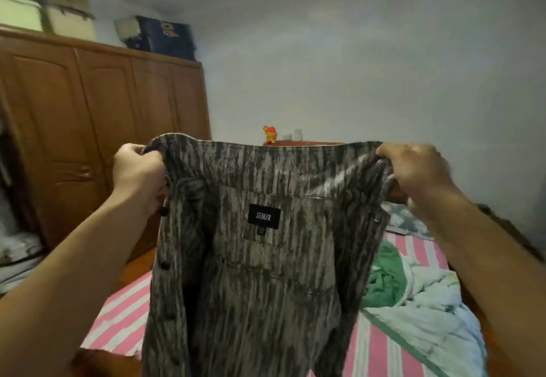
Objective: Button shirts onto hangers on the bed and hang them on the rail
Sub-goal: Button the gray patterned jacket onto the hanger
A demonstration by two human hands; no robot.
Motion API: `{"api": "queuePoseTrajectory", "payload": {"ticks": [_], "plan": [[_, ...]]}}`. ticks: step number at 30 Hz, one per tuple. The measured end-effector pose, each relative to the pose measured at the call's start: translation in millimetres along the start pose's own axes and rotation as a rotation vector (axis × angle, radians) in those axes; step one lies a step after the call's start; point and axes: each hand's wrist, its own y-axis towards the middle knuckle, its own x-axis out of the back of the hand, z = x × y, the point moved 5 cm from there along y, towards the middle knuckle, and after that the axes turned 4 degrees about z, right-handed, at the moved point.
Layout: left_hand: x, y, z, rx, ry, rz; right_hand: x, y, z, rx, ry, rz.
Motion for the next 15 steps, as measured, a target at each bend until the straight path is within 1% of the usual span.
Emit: {"api": "queuePoseTrajectory", "payload": {"ticks": [2,3,4,6,7,8,11,13,15], "plan": [[39,15,13,0.059,0.046,-0.136,-54,-8,-8,-0.200,0.126,0.392],[61,20,20,0.081,0.068,-0.216,-78,-14,-15,-0.291,0.193,0.559],[85,23,24,0.094,0.080,-0.284,-102,-20,-22,-0.358,0.260,0.685],[131,26,33,0.112,0.102,-0.378,-153,-32,-32,-0.418,0.400,0.859],[151,25,34,0.134,0.124,-0.407,-179,-39,-35,-0.430,0.471,0.901],[169,24,33,0.156,0.130,-0.431,-205,-46,-35,-0.434,0.535,0.909],[214,27,25,0.170,0.127,-0.492,-275,-61,-27,-0.434,0.650,0.843],[233,39,17,0.131,0.112,-0.502,-312,-67,-13,-0.354,0.652,0.830],[247,53,12,0.084,0.103,-0.501,-344,-71,1,-0.243,0.569,0.834]]}}
